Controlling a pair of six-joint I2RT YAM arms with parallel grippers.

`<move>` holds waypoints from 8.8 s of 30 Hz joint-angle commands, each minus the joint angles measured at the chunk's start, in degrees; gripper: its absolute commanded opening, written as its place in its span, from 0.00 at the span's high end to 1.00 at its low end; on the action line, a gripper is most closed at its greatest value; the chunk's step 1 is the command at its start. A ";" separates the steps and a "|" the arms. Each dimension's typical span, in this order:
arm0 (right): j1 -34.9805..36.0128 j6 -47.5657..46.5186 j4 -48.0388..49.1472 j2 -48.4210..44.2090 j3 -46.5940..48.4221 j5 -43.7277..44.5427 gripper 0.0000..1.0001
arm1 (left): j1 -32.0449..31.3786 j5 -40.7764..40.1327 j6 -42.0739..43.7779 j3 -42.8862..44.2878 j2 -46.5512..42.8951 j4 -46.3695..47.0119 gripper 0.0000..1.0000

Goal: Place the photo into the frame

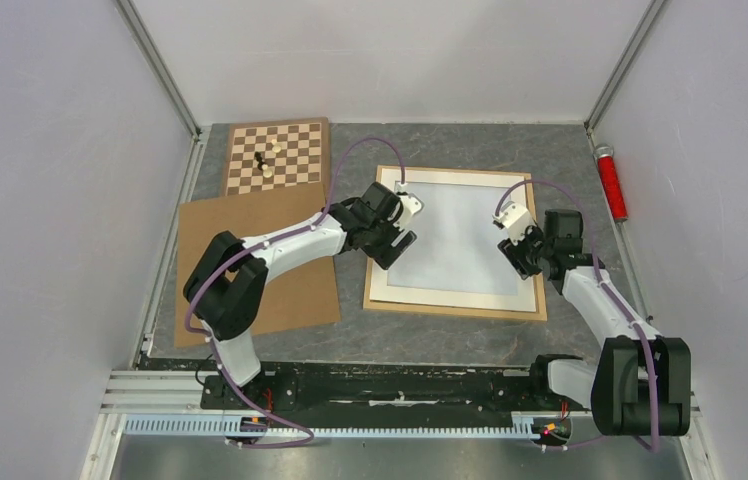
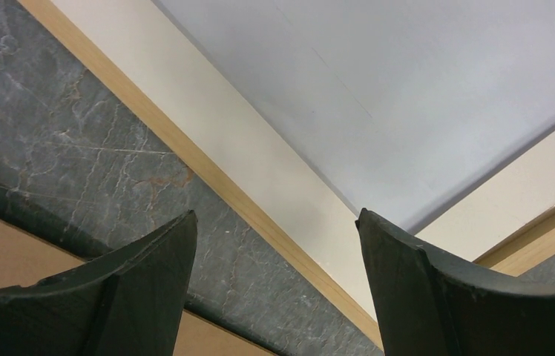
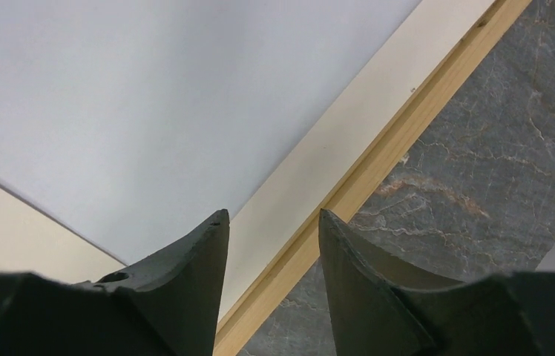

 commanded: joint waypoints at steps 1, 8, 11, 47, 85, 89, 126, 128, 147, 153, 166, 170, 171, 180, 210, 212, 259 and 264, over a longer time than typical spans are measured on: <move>0.11 -0.33 -1.72 -1.80 0.64 -5.04 0.48 | -0.17 -3.68 1.47 0.55 -3.67 0.11 0.14; 0.11 -2.09 -4.30 -4.15 0.35 -11.50 0.42 | 0.09 -3.44 6.78 -3.45 -6.35 -3.52 0.14; 0.11 -2.55 -4.71 -4.70 0.30 -12.80 0.41 | 0.09 -1.28 8.32 -5.53 -7.59 -5.10 0.14; 0.02 5.30 3.10 -6.89 -1.46 -1.46 0.41 | -4.92 -5.52 8.98 -7.37 -8.42 -1.37 0.13; -1.64 22.84 50.68 33.70 15.22 19.16 0.37 | 10.79 -20.52 0.97 34.40 28.57 15.47 0.07; -1.99 22.19 49.83 36.92 18.08 19.65 0.37 | 11.25 -19.93 1.71 36.88 30.36 15.01 0.07; -2.08 19.43 8.32 54.94 45.73 20.65 0.41 | 10.30 -15.54 8.68 38.52 34.82 8.80 0.07; -2.08 19.01 8.51 54.13 44.70 20.60 0.41 | 10.07 -15.44 8.98 36.93 33.92 9.57 0.08; -2.08 19.56 10.92 50.25 42.32 17.45 0.38 | 9.67 -20.46 9.58 38.85 34.11 8.94 0.08; -2.08 20.45 12.57 47.65 42.02 15.84 0.30 | 9.86 -20.70 8.77 39.93 34.39 9.09 0.07; -2.08 21.22 13.50 33.92 34.81 6.56 0.22 | 10.72 -16.26 4.49 39.68 28.18 7.27 0.05; -2.08 17.11 10.80 27.44 28.89 4.37 0.22 | 10.70 -12.99 4.29 34.48 22.60 4.91 0.04; -2.08 15.35 9.79 25.71 27.01 4.16 0.22 | 10.72 -11.98 4.45 32.79 20.56 3.98 0.05; -2.08 6.30 4.43 10.19 10.27 5.39 0.22 | 10.05 -1.86 4.17 9.68 5.42 1.12 0.05; -2.12 5.12 1.05 -2.73 -0.65 3.23 0.22 | 2.73 -4.50 -0.60 -1.97 6.25 3.55 0.05; -2.13 5.22 0.98 -2.81 -0.66 3.09 0.22 | 2.73 -3.84 -1.08 -1.62 5.58 3.48 0.05; 40.41 43.61 22.62 52.21 53.94 -17.58 0.24 | 58.95 3.51 7.10 -14.78 -34.26 -10.72 0.04; 40.83 51.84 24.87 61.13 58.56 -19.41 0.25 | 63.19 4.69 7.99 -15.36 -33.44 -9.92 0.04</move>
